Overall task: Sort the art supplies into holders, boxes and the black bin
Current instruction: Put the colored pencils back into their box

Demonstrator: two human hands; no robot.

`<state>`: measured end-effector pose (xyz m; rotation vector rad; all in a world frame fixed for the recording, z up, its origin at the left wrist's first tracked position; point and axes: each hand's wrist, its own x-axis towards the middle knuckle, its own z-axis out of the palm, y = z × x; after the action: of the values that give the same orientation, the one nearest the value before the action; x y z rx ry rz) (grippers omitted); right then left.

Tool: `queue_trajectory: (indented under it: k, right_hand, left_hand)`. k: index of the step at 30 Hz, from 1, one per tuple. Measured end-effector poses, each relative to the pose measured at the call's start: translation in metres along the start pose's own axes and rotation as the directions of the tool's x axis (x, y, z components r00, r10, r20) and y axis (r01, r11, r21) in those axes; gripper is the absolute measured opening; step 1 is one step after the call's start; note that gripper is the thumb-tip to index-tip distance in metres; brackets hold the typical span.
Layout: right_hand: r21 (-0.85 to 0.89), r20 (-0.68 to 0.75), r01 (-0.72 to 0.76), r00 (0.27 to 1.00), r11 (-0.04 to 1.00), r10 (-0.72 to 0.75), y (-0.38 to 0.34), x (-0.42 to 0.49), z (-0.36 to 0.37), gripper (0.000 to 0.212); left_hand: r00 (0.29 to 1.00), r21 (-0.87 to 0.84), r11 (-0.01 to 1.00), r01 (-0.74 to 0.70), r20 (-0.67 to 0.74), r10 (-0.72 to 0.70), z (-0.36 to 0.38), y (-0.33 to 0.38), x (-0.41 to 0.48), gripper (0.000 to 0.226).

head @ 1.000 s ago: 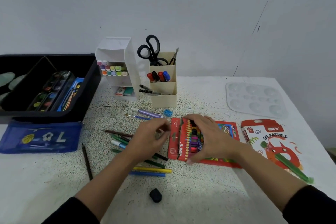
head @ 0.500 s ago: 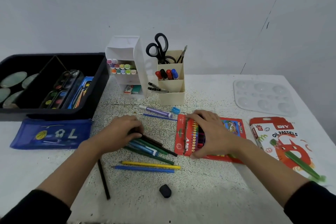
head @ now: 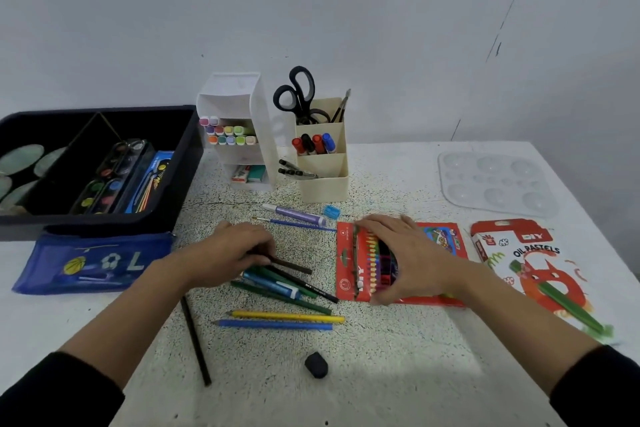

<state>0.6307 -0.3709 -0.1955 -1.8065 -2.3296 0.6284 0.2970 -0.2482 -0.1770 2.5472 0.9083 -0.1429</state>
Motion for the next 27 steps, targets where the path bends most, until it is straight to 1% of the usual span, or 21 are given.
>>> queue_trajectory:
  k: [2,4,7,13,15,16,18,20,22,24,27]
  right_hand:
    - [0.014,0.001,0.004,1.000,1.000,-0.004,-0.001,-0.001,0.000,0.122]
    - [0.023,0.003,0.011,1.000,1.000,-0.011,-0.002,-0.001,-0.001,0.122]
    - [0.020,0.025,0.030,0.999,0.999,-0.031,-0.005,0.001,-0.005,0.121]
    - [-0.012,0.091,0.083,0.993,0.996,-0.081,-0.004,0.013,-0.013,0.122]
    - [-0.041,0.051,0.057,0.997,0.997,-0.055,0.001,0.006,-0.011,0.123]
    - [-0.060,-0.009,0.032,0.999,0.998,-0.032,0.003,-0.002,-0.010,0.122]
    - [-0.084,-0.147,-0.037,0.989,0.996,0.025,0.009,-0.019,-0.005,0.113]
    - [-0.087,-0.219,-0.086,0.974,0.992,0.065,0.011,-0.032,0.002,0.104]
    - [-0.073,-0.230,-0.092,0.971,0.993,0.073,0.013,-0.038,0.011,0.100]
    - [-0.051,-0.218,-0.063,0.975,0.997,0.051,0.016,-0.037,0.018,0.098]
    - [-0.013,-0.151,-0.007,0.989,1.000,0.005,0.017,-0.029,0.010,0.095]
  left_hand:
    - [0.994,-0.051,0.999,-0.012,-0.106,0.006,-0.001,0.010,-0.001,0.004]
    - [0.983,-0.045,0.999,-0.024,-0.183,0.015,0.002,0.026,0.002,0.006]
    - [0.969,0.023,0.999,-0.048,-0.243,0.052,0.014,0.048,0.011,0.014]
    - [0.955,-0.004,0.998,-0.068,-0.291,0.063,0.039,0.070,0.032,0.020]
    - [0.944,-0.038,0.996,-0.077,-0.325,0.060,0.044,0.076,0.035,0.021]
    - [0.938,-0.065,0.995,-0.076,-0.342,0.050,0.046,0.078,0.036,0.021]
    - [0.929,-0.122,0.991,-0.056,-0.369,0.007,0.049,0.082,0.039,0.022]
    - [0.914,-0.171,0.985,-0.034,-0.404,-0.038,0.052,0.089,0.042,0.020]
    - [0.896,-0.231,0.973,-0.021,-0.437,-0.085,0.055,0.096,0.045,0.017]
    - [0.881,-0.281,0.960,0.002,-0.454,-0.135,0.057,0.102,0.048,0.014]
    - [0.875,-0.295,0.955,0.035,-0.452,-0.172,0.061,0.105,0.048,0.017]
